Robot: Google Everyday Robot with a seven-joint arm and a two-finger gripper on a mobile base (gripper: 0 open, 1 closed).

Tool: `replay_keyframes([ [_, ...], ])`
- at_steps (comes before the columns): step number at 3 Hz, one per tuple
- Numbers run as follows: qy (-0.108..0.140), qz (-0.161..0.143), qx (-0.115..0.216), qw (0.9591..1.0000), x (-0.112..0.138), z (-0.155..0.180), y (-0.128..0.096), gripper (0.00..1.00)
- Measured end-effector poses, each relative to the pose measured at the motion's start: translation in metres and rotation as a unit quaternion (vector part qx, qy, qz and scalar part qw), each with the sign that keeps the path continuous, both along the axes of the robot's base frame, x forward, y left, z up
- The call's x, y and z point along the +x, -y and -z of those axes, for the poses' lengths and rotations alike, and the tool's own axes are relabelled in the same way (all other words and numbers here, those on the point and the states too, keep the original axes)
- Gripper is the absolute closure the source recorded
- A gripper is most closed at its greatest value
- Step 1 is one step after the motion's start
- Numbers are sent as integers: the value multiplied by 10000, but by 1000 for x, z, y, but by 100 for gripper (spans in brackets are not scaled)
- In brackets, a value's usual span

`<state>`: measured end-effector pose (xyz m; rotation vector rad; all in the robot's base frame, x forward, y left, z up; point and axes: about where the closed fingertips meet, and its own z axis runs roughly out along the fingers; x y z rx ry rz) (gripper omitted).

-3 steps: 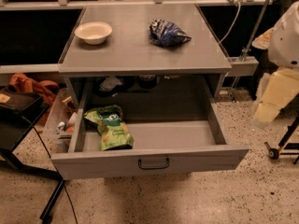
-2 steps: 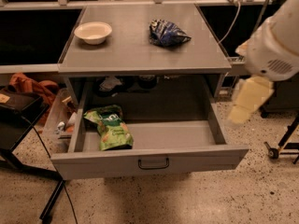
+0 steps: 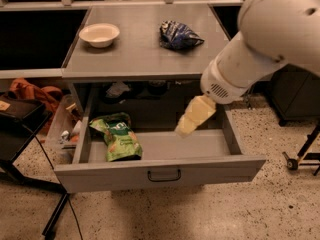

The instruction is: Pick green rice chip bag from top drawer and place on counter

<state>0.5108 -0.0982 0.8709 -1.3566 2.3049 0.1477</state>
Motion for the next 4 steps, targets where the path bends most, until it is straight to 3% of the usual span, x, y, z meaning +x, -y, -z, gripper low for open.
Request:
replay_keyframes([
  [2, -152, 643, 514, 9965, 23, 44, -99, 0],
  [3, -241, 946, 639, 9932, 23, 40, -100, 0],
  [4, -241, 947, 641, 9931, 23, 41, -100, 0],
])
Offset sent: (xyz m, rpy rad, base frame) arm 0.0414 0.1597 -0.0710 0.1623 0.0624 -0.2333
